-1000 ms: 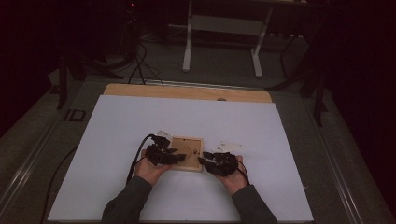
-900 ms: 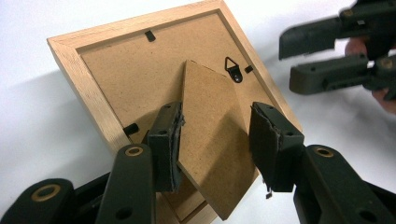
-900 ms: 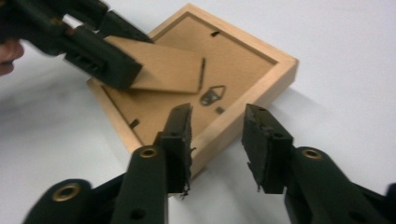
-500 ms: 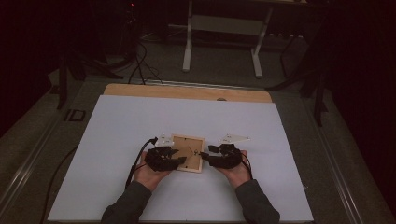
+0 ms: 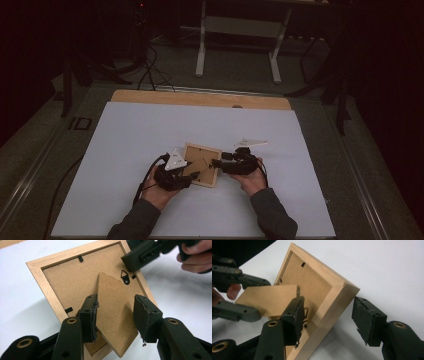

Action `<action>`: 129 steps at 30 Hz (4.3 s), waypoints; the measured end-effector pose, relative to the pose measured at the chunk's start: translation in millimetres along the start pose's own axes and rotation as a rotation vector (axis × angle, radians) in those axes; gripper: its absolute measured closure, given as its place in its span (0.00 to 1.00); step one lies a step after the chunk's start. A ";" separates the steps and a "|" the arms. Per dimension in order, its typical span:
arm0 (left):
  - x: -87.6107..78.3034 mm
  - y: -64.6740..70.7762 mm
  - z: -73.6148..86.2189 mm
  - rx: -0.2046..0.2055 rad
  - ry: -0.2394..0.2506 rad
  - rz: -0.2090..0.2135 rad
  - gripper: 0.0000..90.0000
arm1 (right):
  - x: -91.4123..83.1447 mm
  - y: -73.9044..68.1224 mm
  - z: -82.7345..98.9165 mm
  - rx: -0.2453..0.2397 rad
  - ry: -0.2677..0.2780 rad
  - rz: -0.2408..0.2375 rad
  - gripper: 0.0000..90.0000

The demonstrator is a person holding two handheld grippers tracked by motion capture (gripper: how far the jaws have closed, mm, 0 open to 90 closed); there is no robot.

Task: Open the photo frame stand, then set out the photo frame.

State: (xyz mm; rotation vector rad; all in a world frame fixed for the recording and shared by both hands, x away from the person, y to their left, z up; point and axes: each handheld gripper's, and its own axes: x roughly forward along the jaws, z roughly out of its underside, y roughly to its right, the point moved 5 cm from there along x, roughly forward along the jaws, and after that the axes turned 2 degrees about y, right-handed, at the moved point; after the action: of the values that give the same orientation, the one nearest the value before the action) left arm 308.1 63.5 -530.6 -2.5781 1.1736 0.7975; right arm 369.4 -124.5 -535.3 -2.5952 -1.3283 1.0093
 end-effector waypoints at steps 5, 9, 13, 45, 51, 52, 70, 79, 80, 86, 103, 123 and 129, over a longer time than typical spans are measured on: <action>-2.1 2.4 0.8 0.032 0.019 0.021 0.63 | 2.7 1.0 -2.8 0.031 0.006 -0.045 0.49; -2.4 1.3 1.7 0.027 0.013 0.044 0.63 | 2.5 0.9 -2.7 0.041 0.015 -0.056 0.52; -3.5 0.5 2.3 0.005 0.011 0.081 0.65 | -1.7 -1.1 -3.0 0.042 0.039 -0.071 0.55; 17.1 -6.1 -10.9 0.083 -0.023 -0.038 0.81 | -19.6 -27.6 -17.9 -0.291 0.089 0.090 0.64; 12.9 -1.9 -1.8 0.084 -0.023 -0.040 0.82 | -20.7 -33.1 -11.5 -0.271 0.081 0.035 0.61; 12.0 -1.5 -0.6 0.082 -0.023 -0.036 0.82 | -20.9 -34.0 -10.4 -0.266 0.081 0.028 0.60; 1.3 5.8 18.2 0.069 -0.030 0.003 0.75 | -19.7 -50.9 5.4 -0.293 0.057 -0.013 0.50; -1.6 7.1 24.6 0.048 -0.031 0.014 0.75 | -19.1 -54.8 9.4 -0.316 0.043 -0.014 0.47; -1.7 7.2 24.8 0.047 -0.030 0.014 0.75 | -19.0 -55.3 9.7 -0.319 0.044 -0.013 0.47; -2.3 7.4 25.9 0.037 -0.027 0.023 0.73 | -19.0 -54.1 10.8 -0.305 0.031 -0.011 0.45; -25.5 -6.3 32.8 -0.005 0.022 -0.038 0.61 | -27.8 -39.7 23.2 -0.272 0.013 0.011 0.36; -50.7 -32.7 35.3 -0.098 0.074 -0.108 0.69 | -46.4 -9.1 32.9 -0.255 -0.018 0.045 0.51; -49.4 -31.7 29.5 -0.092 0.090 -0.107 0.77 | -45.2 2.8 30.8 -0.217 0.006 0.091 0.79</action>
State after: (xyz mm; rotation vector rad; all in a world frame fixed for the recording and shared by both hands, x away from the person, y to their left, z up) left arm 293.6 127.5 -529.4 -2.7518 1.0348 0.7351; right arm 334.9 -167.0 -536.6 -2.8378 -1.4025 0.9146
